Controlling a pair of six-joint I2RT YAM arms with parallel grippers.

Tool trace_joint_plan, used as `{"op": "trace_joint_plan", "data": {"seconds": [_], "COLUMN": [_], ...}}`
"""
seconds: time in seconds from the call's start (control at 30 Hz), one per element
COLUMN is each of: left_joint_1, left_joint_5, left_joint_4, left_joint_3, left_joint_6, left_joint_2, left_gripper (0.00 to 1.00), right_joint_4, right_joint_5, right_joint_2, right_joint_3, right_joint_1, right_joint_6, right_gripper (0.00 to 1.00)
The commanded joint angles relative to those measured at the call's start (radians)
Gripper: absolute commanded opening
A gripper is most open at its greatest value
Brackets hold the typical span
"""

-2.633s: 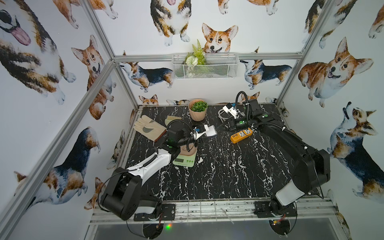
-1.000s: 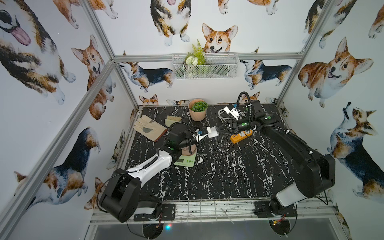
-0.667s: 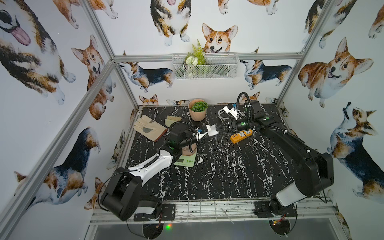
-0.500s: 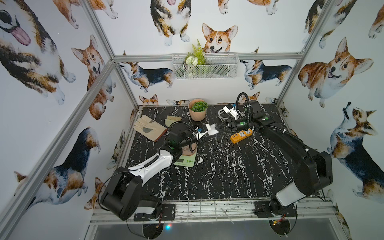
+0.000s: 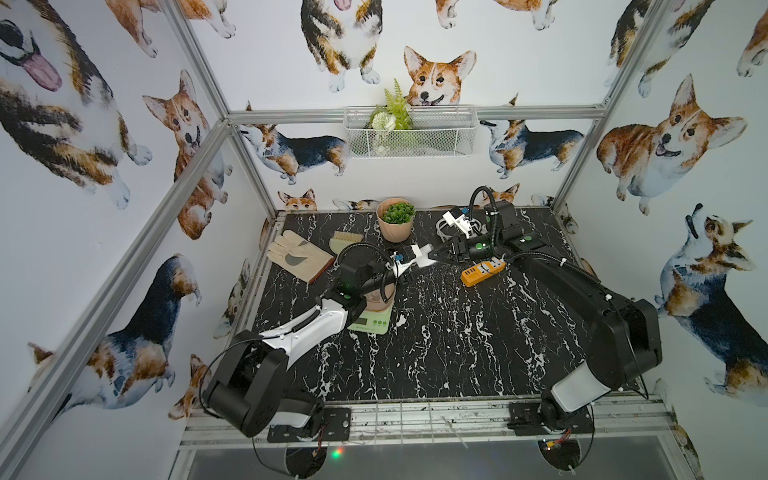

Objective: Charge the electronic scale
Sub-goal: Insert the plug into the socket.

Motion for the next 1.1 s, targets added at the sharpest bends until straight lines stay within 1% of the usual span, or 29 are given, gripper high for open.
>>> {"op": "trace_joint_plan", "data": {"seconds": [0.0, 0.37, 0.53, 0.67, 0.7, 0.73, 0.77, 0.8, 0.83, 0.9, 0.93, 1.0, 1.07], "left_joint_1": [-0.003, -0.015, -0.019, -0.019, -0.019, -0.019, -0.019, -0.020, -0.019, -0.019, -0.019, -0.018, -0.019], "left_joint_5": [-0.003, -0.001, -0.003, -0.004, -0.004, -0.006, -0.009, -0.009, -0.008, -0.006, -0.004, 0.001, -0.005], "left_joint_4": [0.040, 0.042, 0.043, 0.043, 0.042, 0.043, 0.043, 0.043, 0.043, 0.043, 0.042, 0.044, 0.056], "left_joint_3": [0.005, 0.007, 0.006, 0.006, 0.007, 0.005, 0.006, 0.006, 0.006, 0.007, 0.006, 0.003, -0.009], "left_joint_6": [0.004, 0.001, 0.001, 0.001, 0.001, 0.002, 0.003, 0.003, 0.003, 0.000, -0.003, -0.011, -0.021], "left_joint_2": [0.005, 0.017, 0.018, 0.018, 0.018, 0.018, 0.018, 0.018, 0.018, 0.018, 0.018, 0.016, 0.007], "left_gripper": [0.00, 0.00, 0.00, 0.00, 0.00, 0.00, 0.00, 0.00, 0.00, 0.00, 0.02, 0.20, 0.37], "right_joint_4": [0.054, 0.053, 0.049, 0.045, 0.045, 0.042, 0.043, 0.040, 0.039, 0.032, 0.025, -0.002, -0.082], "right_joint_5": [-0.018, -0.020, -0.022, -0.026, -0.027, -0.028, -0.029, -0.029, -0.026, -0.025, -0.024, -0.018, 0.008], "right_joint_2": [0.002, 0.009, 0.012, 0.012, 0.012, 0.012, 0.012, 0.011, 0.012, 0.012, 0.011, 0.009, 0.010], "right_joint_3": [-0.001, 0.006, 0.013, 0.015, 0.015, 0.014, 0.013, 0.014, 0.015, 0.018, 0.020, 0.027, 0.051], "right_joint_1": [0.003, 0.005, 0.006, 0.006, 0.006, 0.006, 0.005, 0.005, 0.005, 0.005, 0.005, 0.003, -0.003], "right_joint_6": [0.024, 0.023, 0.022, 0.018, 0.017, 0.018, 0.015, 0.014, 0.014, 0.008, 0.004, -0.017, -0.065], "right_gripper": [0.39, 0.35, 0.39, 0.39, 0.38, 0.32, 0.24, 0.18, 0.16, 0.15, 0.15, 0.13, 0.11]}}
